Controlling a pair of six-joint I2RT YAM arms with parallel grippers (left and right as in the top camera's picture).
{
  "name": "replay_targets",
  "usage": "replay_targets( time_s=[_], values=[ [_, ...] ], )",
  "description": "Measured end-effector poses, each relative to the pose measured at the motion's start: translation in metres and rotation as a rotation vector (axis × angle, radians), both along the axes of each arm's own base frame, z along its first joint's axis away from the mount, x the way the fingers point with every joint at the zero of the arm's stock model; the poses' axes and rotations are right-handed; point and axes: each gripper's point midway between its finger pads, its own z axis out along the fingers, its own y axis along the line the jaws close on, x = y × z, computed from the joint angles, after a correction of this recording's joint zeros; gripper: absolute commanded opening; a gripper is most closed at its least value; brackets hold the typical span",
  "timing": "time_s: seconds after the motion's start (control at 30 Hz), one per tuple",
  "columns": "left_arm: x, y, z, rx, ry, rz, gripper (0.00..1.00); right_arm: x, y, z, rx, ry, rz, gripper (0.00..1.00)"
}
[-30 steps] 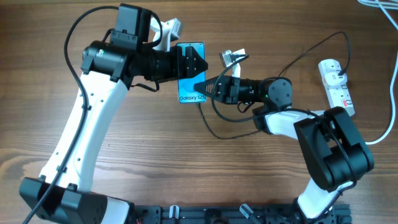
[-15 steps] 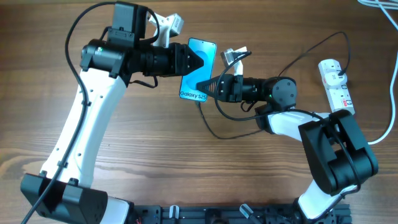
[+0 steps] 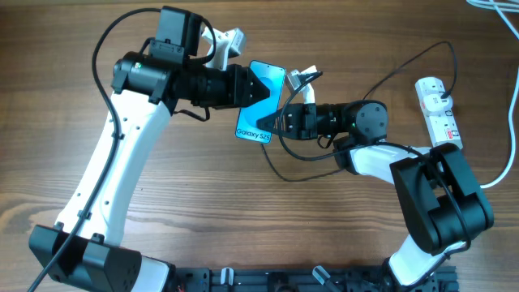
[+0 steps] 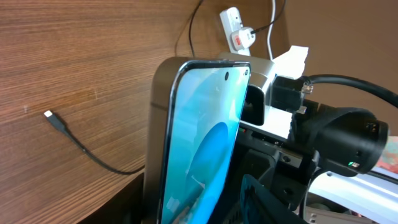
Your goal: Plug charger to phone and switch on socket
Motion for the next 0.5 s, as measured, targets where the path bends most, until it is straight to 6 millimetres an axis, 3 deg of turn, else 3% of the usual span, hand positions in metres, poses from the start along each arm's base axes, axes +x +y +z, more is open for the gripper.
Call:
replay_targets(
  time_s=[0.5],
  values=[
    [-0.005, -0.007, -0.011, 0.095, -0.029, -0.011, 0.35, -0.002, -0.006, -0.004, -0.024, 0.006, 0.027, 0.04]
  ],
)
